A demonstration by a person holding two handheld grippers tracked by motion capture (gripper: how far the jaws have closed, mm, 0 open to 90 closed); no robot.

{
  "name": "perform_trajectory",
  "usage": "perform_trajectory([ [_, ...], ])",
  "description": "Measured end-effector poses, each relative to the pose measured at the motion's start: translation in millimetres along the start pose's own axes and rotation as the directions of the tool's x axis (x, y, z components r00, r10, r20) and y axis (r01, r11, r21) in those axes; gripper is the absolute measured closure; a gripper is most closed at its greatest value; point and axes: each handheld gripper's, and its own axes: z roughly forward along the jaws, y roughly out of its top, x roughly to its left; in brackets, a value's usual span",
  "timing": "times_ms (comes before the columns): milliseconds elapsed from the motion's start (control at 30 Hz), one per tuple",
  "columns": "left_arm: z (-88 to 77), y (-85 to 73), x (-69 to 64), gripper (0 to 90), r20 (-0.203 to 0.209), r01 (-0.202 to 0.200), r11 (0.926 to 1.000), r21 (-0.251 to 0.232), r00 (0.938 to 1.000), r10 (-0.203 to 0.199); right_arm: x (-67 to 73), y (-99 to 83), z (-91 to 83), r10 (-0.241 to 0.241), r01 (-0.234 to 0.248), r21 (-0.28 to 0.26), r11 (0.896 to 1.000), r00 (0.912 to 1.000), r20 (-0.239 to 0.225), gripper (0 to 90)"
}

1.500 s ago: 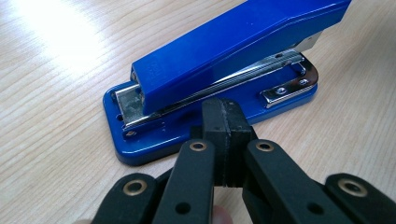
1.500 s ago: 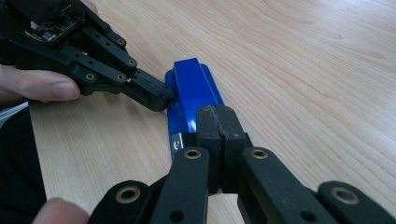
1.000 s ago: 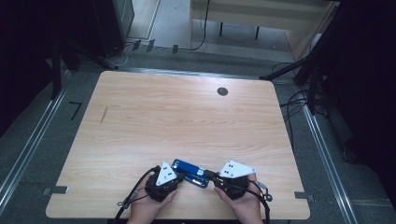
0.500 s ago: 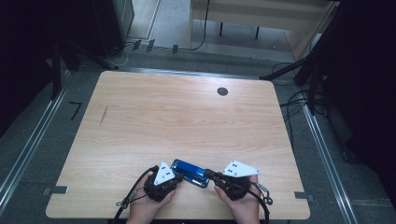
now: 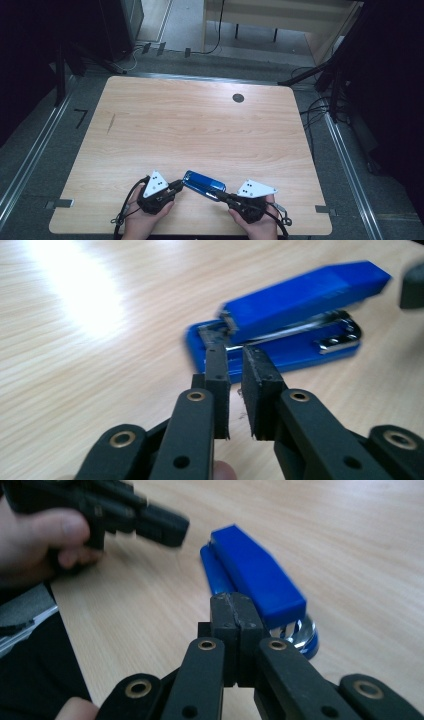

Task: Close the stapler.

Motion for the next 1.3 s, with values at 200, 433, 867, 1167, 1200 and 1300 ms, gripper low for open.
perform_trajectory([
  [200,-12.2,-2.8,18.9,65.6,-0.085,0.022,0.9990,-0.039,0.9961,-0.025,0.1,-7.4,4.4,-0.009,0.009,0.026,1.000,1.0000,-0.001,90.0],
  [433,-25.5,-7.9,40.5,47.9,-0.159,0.065,0.9954,-0.070,0.9844,-0.075,-1.3,-14.5,16.8,-0.005,0.006,0.068,0.998,0.9999,-0.015,90.0],
  [867,-63.6,-22.3,82.8,13.4,-0.218,0.188,0.9786,-0.083,0.9547,-0.202,-3.1,-18.4,25.2,-0.011,0.012,0.098,0.995,0.9999,-0.010,90.0],
  [1167,-91.6,-40.5,104.6,12.9,-0.242,0.226,0.9685,-0.104,0.9388,-0.245,-0.8,-19.8,30.2,-0.024,0.025,0.119,0.993,0.9997,-0.010,90.0],
  [1200,-93.6,-41.7,106.6,13.0,-0.250,0.229,0.9678,-0.105,0.9358,-0.248,-0.8,-19.7,30.3,-0.025,0.026,0.120,0.992,0.9996,-0.009,90.0],
  [1300,-96.4,-42.5,110.7,13.0,-0.272,0.240,0.9635,-0.120,0.9255,-0.264,-0.7,-19.5,30.8,-0.027,0.028,0.120,0.992,0.9996,-0.010,90.0],
])
